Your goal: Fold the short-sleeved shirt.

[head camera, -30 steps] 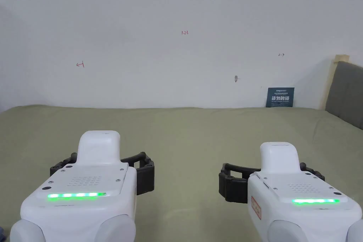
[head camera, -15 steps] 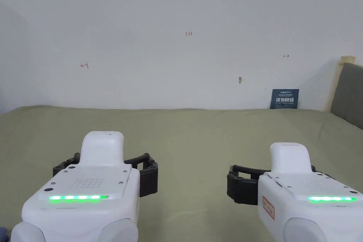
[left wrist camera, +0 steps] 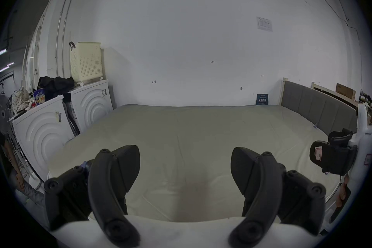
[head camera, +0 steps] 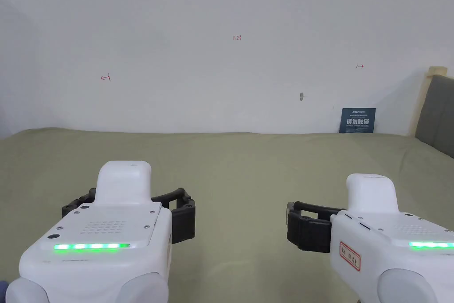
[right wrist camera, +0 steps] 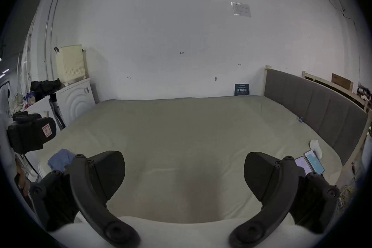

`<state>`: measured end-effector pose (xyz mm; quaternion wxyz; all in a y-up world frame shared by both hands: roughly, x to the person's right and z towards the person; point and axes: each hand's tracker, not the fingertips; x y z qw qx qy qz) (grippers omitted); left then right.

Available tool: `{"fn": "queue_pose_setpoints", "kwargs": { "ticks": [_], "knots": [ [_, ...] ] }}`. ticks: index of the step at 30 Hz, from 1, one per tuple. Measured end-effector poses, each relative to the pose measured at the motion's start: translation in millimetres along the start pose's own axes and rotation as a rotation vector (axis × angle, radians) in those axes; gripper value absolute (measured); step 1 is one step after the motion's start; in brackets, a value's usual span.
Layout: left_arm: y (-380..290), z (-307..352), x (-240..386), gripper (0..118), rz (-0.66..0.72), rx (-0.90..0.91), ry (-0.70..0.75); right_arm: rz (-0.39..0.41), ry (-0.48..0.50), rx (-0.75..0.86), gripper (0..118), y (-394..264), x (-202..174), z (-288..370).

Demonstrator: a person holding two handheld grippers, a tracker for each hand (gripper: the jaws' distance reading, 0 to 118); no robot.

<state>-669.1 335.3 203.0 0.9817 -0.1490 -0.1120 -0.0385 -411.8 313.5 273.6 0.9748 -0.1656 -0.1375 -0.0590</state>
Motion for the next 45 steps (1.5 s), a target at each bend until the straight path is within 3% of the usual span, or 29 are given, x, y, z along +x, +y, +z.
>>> {"fn": "queue_pose_setpoints", "kwargs": {
  "ticks": [11, 20, 35, 40, 45],
  "knots": [
    [-1.9, -2.9, -1.9, 99, 0.008, -0.008, 0.001, -0.030, 0.046, 0.066, 117, -5.2, 3.5, 3.3],
    [-2.2, -3.1, -2.8, 99, 0.013, -0.001, 0.001, 0.006, 0.008, 0.061, 117, -4.4, 3.6, 2.9],
    [-3.3, -3.2, -1.8, 99, 0.006, -0.013, -0.003, -0.003, -0.019, 0.009, 117, -6.4, 9.2, 0.4],
    [-3.6, -4.2, -1.7, 99, 0.009, -0.024, -0.009, -0.067, 0.027, -0.023, 117, -4.2, 17.7, -0.2],
    [-3.2, -4.9, -1.2, 99, 0.006, -0.030, -0.002, -0.082, 0.021, -0.044, 117, -3.7, 19.7, 0.5]
  ]
}}
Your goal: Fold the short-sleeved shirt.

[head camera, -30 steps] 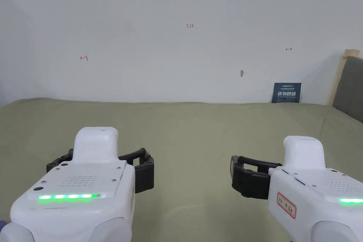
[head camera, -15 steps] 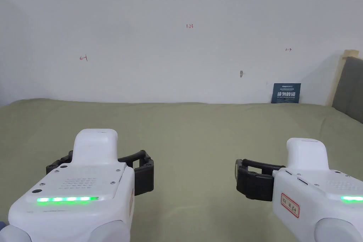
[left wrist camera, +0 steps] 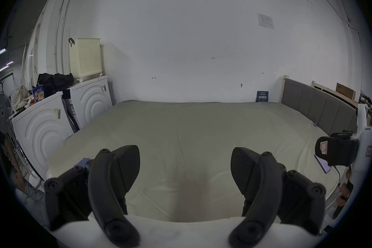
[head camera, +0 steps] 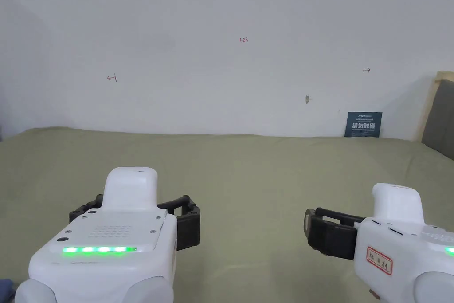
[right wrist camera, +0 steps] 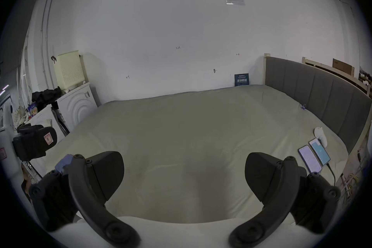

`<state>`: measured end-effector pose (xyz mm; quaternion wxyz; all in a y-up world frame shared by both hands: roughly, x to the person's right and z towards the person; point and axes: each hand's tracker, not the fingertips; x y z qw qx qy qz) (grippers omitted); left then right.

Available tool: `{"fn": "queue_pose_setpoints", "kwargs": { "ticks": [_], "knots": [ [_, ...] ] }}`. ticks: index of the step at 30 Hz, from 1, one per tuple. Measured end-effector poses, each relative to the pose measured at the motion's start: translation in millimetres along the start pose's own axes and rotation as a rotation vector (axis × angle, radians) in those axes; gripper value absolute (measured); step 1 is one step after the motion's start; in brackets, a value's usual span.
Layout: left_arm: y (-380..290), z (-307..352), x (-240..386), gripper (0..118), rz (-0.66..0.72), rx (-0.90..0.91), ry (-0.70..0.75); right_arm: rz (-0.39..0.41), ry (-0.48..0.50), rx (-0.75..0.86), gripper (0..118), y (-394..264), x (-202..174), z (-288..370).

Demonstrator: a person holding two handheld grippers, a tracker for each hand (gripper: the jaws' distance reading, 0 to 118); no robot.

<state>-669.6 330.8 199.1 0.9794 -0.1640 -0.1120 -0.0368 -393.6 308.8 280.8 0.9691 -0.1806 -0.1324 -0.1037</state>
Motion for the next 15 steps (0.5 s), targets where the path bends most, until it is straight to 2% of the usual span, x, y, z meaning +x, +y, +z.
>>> {"fn": "queue_pose_setpoints", "kwargs": {
  "ticks": [8, 11, 15],
  "knots": [
    [-0.1, 1.1, -1.1, 99, 0.003, 0.000, -0.003, 0.016, 0.009, 0.009, 117, -0.7, -3.8, 8.2],
    [-0.1, 0.8, -2.6, 99, 0.012, -0.004, -0.007, -0.017, 0.026, 0.010, 115, 0.9, -1.4, 7.5],
    [0.3, 1.6, -3.3, 99, 0.010, 0.001, -0.002, -0.037, -0.029, 0.009, 115, 2.4, -0.4, 4.6]
  ]
}}
